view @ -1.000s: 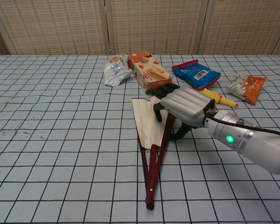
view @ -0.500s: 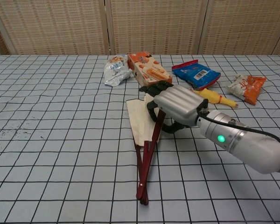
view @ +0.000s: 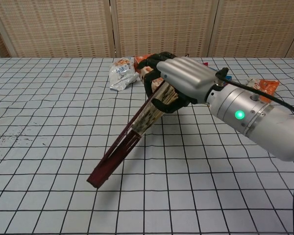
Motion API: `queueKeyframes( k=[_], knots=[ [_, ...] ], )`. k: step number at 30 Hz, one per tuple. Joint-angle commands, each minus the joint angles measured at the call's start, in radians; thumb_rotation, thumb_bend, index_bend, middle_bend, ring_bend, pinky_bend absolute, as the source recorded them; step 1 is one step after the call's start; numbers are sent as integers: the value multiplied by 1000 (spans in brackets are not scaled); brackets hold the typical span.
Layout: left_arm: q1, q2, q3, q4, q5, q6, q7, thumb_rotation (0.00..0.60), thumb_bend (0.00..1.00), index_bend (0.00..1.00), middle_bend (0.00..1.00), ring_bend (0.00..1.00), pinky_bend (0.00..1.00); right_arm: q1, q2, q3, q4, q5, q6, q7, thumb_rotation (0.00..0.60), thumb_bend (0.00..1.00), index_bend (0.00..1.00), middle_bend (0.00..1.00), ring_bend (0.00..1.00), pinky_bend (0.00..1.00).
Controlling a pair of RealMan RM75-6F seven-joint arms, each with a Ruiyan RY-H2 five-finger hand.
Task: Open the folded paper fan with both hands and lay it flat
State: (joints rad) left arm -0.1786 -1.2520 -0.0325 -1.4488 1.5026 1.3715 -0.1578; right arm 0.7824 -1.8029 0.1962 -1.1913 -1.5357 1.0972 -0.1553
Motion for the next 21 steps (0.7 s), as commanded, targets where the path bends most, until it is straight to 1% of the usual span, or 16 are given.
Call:
queueKeyframes(
  k=[1, 4, 9, 11, 12, 14, 16, 21],
  knots=[
    [-49, -73, 4, 131, 21, -83, -370, 600, 518, 245, 0, 0, 81, 21, 126, 103, -236, 157, -96, -73, 600, 812, 729, 107, 0, 0],
    [-71, -84, 12, 163, 26, -126, -516, 600, 515, 252, 0, 0, 81, 34, 152, 160, -324, 269, -137, -80, 600, 812, 737, 116, 0, 0],
    [-87, -114, 6, 178, 32, -127, -639, 600, 514, 275, 0, 0, 82, 64, 166, 237, -407, 426, -176, -61, 600, 812, 745, 118, 0, 0],
    [-95, -134, -3, 165, 21, -137, -709, 600, 501, 251, 0, 0, 81, 80, 162, 260, -422, 469, -181, -48, 600, 812, 747, 118, 0, 0],
    [-99, -146, -10, 158, 14, -140, -733, 600, 488, 221, 0, 0, 79, 87, 159, 269, -425, 484, -181, -42, 600, 812, 748, 118, 0, 0],
    [-119, -175, -22, 149, 6, -160, -754, 600, 468, 142, 0, 0, 75, 104, 151, 282, -428, 509, -183, -33, 600, 812, 749, 119, 0, 0],
    [-142, -214, -50, 146, -19, -179, -750, 600, 458, 76, 0, 0, 72, 121, 135, 292, -425, 534, -179, -24, 600, 812, 750, 121, 0, 0],
    [-187, -304, -141, 155, -102, -191, -722, 600, 449, 58, 0, 0, 70, 162, 95, 313, -402, 601, -162, -27, 600, 812, 755, 130, 0, 0]
  ],
)
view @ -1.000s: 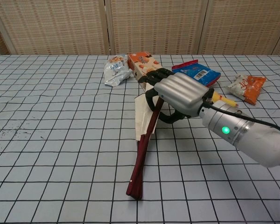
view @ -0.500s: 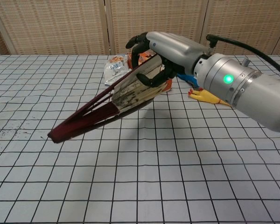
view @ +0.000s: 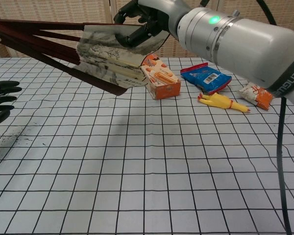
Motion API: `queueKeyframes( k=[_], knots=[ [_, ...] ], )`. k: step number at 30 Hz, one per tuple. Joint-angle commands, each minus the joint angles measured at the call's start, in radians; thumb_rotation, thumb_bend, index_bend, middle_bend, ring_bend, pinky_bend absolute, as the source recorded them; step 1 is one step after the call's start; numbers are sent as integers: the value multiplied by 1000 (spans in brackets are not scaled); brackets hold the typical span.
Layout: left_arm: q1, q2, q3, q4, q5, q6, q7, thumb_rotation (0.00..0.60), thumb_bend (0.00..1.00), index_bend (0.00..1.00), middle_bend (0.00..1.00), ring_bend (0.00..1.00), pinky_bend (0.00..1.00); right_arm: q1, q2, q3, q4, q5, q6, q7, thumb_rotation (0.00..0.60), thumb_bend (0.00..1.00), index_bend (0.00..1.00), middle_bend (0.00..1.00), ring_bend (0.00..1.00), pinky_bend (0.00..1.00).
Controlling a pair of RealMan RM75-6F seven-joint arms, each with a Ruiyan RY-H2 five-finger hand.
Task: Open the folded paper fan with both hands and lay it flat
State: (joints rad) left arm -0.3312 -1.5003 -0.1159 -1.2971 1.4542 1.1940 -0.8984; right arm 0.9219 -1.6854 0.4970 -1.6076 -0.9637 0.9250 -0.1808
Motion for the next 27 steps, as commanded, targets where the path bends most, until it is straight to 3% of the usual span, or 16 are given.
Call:
queueKeyframes(
  k=[1, 4, 10, 23, 27],
  knots=[
    [-42, -71, -74, -1, -67, -12, 27, 600, 448, 57, 0, 0, 70, 34, -33, 17, 25, 46, 14, -5, 600, 812, 755, 131, 0, 0],
    [-57, -90, -102, -40, -84, -6, 46, 600, 449, 57, 0, 0, 70, 64, -60, 32, 59, 80, 24, -9, 600, 812, 755, 131, 0, 0],
    [-65, -96, -104, -117, -86, 4, 108, 600, 450, 82, 0, 0, 70, 111, -96, 64, 122, 121, 33, 6, 600, 812, 757, 131, 0, 0],
    [-117, -208, -185, -179, -195, 1, 250, 599, 448, 99, 0, 0, 68, 208, -185, 90, 235, 209, 35, 3, 600, 812, 758, 131, 0, 0],
    [-120, -236, -192, -189, -209, 19, 295, 600, 448, 183, 0, 0, 69, 223, -200, 88, 252, 206, 39, 7, 600, 812, 758, 130, 0, 0]
  ],
)
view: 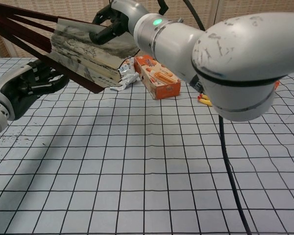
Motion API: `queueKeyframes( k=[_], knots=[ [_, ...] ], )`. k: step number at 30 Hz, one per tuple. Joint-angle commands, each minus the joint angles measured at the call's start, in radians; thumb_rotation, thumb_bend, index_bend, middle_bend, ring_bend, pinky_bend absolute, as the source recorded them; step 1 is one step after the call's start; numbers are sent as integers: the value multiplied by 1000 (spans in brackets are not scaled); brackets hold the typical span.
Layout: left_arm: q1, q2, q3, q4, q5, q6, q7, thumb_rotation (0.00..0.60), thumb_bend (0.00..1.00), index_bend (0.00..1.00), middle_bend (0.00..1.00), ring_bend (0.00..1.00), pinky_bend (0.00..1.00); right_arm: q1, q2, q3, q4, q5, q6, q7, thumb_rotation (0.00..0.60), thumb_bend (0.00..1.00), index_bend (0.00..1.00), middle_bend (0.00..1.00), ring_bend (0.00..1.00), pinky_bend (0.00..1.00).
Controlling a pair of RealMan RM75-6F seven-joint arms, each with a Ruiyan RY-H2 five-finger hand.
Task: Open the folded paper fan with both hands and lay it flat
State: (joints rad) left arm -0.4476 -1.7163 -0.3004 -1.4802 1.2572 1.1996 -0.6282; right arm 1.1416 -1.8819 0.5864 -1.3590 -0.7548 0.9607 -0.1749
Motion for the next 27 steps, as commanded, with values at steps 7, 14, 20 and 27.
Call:
queueKeyframes(
  k=[7, 14, 20, 27],
  knots=[
    [12, -80, -36, 23, -59, 61, 49, 600, 449, 450, 0, 0, 72, 4, -10, -8, 15, 2, 7, 15, 600, 812, 759, 130, 0, 0],
    [10, -109, -79, 37, -82, 88, 69, 600, 583, 788, 98, 0, 86, 0, -4, -10, 11, -6, 6, 33, 600, 812, 758, 130, 0, 0],
    [7, -115, -98, 43, -102, 91, 107, 600, 653, 863, 191, 0, 95, -16, 25, -14, -27, -24, 17, 38, 600, 813, 758, 131, 0, 0],
    [1, -111, -128, 138, -96, 122, 146, 600, 652, 868, 218, 15, 96, -68, 107, -43, -122, -76, 49, 29, 600, 812, 759, 136, 0, 0]
  ],
)
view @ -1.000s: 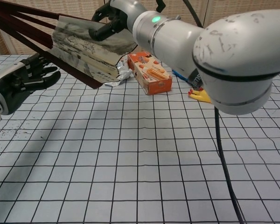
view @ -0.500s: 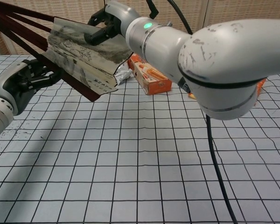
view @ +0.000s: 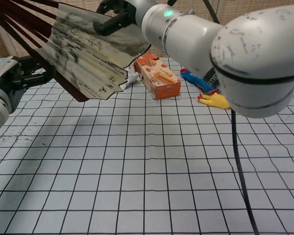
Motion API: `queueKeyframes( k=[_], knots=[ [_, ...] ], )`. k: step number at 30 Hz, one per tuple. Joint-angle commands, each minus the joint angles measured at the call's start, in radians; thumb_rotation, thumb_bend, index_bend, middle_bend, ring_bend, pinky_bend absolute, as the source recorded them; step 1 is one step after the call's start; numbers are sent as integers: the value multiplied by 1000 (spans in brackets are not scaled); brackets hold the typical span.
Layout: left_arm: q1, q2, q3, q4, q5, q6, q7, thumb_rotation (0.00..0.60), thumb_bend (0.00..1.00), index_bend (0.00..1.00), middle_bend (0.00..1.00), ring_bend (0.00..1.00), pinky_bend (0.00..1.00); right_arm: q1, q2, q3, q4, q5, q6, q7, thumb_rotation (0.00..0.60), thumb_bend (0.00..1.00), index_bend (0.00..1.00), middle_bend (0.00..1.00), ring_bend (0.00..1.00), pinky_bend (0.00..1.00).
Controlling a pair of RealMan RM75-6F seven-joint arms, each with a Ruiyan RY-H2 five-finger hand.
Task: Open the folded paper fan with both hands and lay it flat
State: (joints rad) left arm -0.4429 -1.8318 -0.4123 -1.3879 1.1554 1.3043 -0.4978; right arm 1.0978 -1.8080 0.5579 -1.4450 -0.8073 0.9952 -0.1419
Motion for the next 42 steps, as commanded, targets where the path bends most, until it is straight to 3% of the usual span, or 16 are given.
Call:
queueKeyframes(
  k=[1, 6, 13, 25, 28, 32, 34, 36, 39, 42],
  knots=[
    [-3, 9, -21, 69, 10, 26, 18, 600, 651, 868, 220, 17, 97, -37, 52, -24, -57, -38, 22, -7, 600, 812, 759, 139, 0, 0],
    [11, 38, -30, 130, 36, 60, 7, 600, 651, 868, 234, 31, 99, -90, 121, -71, -129, -108, 53, -13, 600, 812, 759, 145, 0, 0],
    [68, 66, 4, 198, 82, 144, -16, 600, 648, 866, 248, 41, 102, -162, 177, -153, -183, -210, 112, -21, 600, 812, 758, 145, 0, 0],
    [123, 49, 59, 324, 108, 174, -78, 600, 649, 825, 261, 62, 103, -267, 207, -302, -163, -436, 216, -7, 600, 813, 759, 145, 0, 0],
    [136, 37, 102, 373, 137, 181, -69, 600, 636, 733, 241, 61, 100, -293, 205, -338, -155, -470, 228, 11, 600, 812, 759, 145, 0, 0],
    [142, 24, 119, 409, 151, 188, -71, 600, 623, 669, 228, 58, 96, -307, 204, -353, -149, -487, 233, 27, 600, 812, 758, 145, 0, 0],
    [151, 9, 143, 455, 167, 192, -87, 600, 610, 560, 211, 51, 93, -327, 205, -379, -150, -514, 243, 46, 600, 812, 748, 145, 0, 0],
    [165, -2, 186, 500, 200, 195, -104, 600, 591, 337, 169, 27, 89, -364, 217, -428, -151, -561, 268, 65, 600, 812, 705, 145, 0, 0],
    [176, -11, 224, 537, 234, 200, -126, 600, 574, 129, 115, 3, 83, -403, 231, -475, -149, -607, 287, 101, 600, 812, 598, 145, 0, 0],
    [179, -14, 247, 550, 259, 205, -137, 600, 561, 71, 74, 0, 78, -421, 239, -496, -147, -630, 283, 110, 600, 812, 535, 144, 0, 0]
  ],
)
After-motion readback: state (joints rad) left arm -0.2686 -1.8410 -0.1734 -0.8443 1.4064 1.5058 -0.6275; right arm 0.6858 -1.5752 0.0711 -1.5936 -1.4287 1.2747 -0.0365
